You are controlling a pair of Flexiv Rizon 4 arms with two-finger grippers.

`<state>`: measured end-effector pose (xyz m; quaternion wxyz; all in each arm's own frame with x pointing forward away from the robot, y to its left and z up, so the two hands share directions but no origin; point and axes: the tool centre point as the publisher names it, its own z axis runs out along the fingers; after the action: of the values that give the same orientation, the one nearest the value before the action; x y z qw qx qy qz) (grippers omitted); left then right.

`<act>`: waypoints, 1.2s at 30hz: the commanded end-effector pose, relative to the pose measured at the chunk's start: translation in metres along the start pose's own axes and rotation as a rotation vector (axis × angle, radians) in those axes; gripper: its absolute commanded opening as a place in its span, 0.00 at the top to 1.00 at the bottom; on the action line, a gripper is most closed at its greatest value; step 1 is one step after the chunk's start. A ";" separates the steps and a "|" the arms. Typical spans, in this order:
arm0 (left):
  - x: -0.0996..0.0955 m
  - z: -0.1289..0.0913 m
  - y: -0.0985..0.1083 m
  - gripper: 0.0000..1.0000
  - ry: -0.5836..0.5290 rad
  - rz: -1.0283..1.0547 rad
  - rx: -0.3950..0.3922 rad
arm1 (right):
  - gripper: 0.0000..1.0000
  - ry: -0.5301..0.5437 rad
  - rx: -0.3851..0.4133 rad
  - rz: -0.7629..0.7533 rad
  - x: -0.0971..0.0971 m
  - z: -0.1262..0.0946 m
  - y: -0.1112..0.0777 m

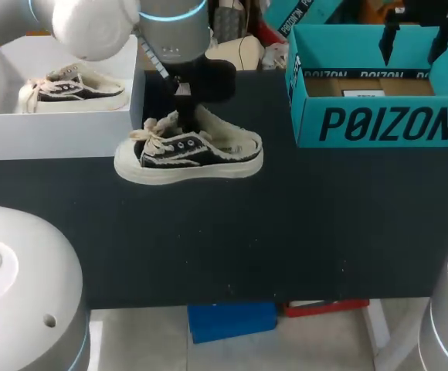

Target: Take the shoe out of the shoebox, open the shoe tongue, remove and reinsert the insole, then place the shoe into the shoebox

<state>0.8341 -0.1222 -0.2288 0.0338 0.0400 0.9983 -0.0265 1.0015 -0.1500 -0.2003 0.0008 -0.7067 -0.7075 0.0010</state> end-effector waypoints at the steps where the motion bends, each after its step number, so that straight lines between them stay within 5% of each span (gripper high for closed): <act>1: -0.011 0.047 -0.026 1.00 0.024 -0.001 -0.015 | 0.00 0.000 0.000 0.000 0.000 0.000 0.000; 17: -0.008 0.151 -0.031 1.00 0.059 0.006 -0.044 | 0.00 0.000 0.000 0.000 0.000 0.000 0.000; 23: -0.018 0.172 -0.028 1.00 0.054 0.032 -0.062 | 0.00 0.000 0.000 0.000 0.000 0.000 0.000; 36: -0.032 0.183 -0.032 1.00 0.066 0.051 -0.055 | 0.00 0.000 0.000 0.000 0.000 0.000 0.000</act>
<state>0.8722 -0.1631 -0.4054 0.0069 0.0597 0.9982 0.0011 1.0015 -0.1500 -0.2003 0.0007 -0.7067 -0.7075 0.0010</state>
